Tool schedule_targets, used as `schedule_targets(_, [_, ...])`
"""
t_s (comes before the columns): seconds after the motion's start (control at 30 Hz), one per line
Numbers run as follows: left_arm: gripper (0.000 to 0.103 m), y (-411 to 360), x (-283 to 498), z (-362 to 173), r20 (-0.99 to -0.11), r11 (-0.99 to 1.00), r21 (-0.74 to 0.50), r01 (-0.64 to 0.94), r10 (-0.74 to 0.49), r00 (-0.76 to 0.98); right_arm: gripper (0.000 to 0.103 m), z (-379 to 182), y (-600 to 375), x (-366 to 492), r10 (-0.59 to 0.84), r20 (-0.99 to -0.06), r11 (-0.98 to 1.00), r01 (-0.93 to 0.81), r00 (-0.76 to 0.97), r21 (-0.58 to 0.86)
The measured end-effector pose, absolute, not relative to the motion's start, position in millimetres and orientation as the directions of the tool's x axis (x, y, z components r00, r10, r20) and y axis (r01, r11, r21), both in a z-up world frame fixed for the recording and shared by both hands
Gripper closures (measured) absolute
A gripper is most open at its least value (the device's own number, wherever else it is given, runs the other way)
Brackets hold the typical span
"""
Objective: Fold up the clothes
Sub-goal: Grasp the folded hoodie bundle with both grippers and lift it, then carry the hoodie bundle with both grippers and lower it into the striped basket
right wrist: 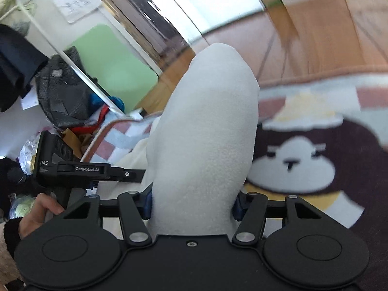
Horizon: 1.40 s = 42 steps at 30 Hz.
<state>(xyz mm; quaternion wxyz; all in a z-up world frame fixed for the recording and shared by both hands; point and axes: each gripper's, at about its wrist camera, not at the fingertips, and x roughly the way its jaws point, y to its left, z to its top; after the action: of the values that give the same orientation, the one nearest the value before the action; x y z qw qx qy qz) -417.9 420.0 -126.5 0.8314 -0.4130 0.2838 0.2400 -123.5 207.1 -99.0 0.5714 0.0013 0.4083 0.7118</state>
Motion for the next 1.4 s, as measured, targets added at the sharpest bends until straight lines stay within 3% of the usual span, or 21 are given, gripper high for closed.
schedule_targets(0.1, [0.064, 431.7, -386.5, -101.0, -0.629, 0.600, -0.556, -0.576, 0.150, 0.763, 0.041, -79.8, 193.7, -103.8, 0.867, -0.407, -0.008, -0.825, -0.287, 0.564])
schedule_targets(0.4, [0.065, 398.0, -249.3, -31.2, -0.624, 0.808, -0.389, -0.443, 0.123, 0.771, 0.041, -34.9, 135.8, -35.5, 0.954, -0.297, 0.136, -0.818, -0.044, 0.559])
schedule_targets(0.57, [0.066, 360.6, -190.3, -3.8, -0.700, 0.875, -0.307, -0.375, 0.059, 0.711, 0.041, -29.5, 88.7, -9.6, 0.963, -0.267, 0.193, -0.774, 0.033, 0.603])
schedule_targets(0.7, [0.067, 333.1, -147.6, 22.3, -0.766, 0.898, -0.302, -0.318, -0.030, 0.643, 0.042, -23.2, 44.9, 14.2, 0.980, -0.196, 0.180, -0.633, 0.045, 0.753])
schedule_targets(0.83, [0.067, 306.1, -100.8, 38.2, -0.837, 0.925, -0.264, -0.272, -0.080, 0.542, 0.042, -12.1, 6.1, 22.9, 0.980, -0.163, 0.198, -0.619, 0.114, 0.760])
schedule_targets(0.97, [0.067, 264.4, -53.0, 60.2, -0.899, 0.978, -0.077, -0.194, 0.016, 0.438, 0.042, -18.3, -13.1, 31.5, 0.978, -0.122, 0.200, -0.586, 0.170, 0.785])
schedule_targets(1.07, [0.067, 248.9, -12.9, 55.3, -0.928, 0.992, -0.022, -0.126, 0.027, 0.371, 0.042, -26.1, -21.2, 44.2, 0.972, -0.111, 0.207, -0.538, 0.206, 0.818])
schedule_targets(1.23, [0.069, 229.3, 46.0, 12.8, -0.937, 0.999, -0.053, -0.006, -0.048, 0.345, 0.042, -64.0, -54.3, 66.4, 0.945, -0.146, 0.269, -0.440, 0.293, 0.857])
schedule_targets(1.4, [0.070, 209.4, 129.2, -4.4, -0.935, 0.990, -0.038, 0.136, -0.084, 0.345, 0.044, -60.1, -65.9, 104.9, 0.917, -0.153, 0.302, -0.392, 0.368, 0.869])
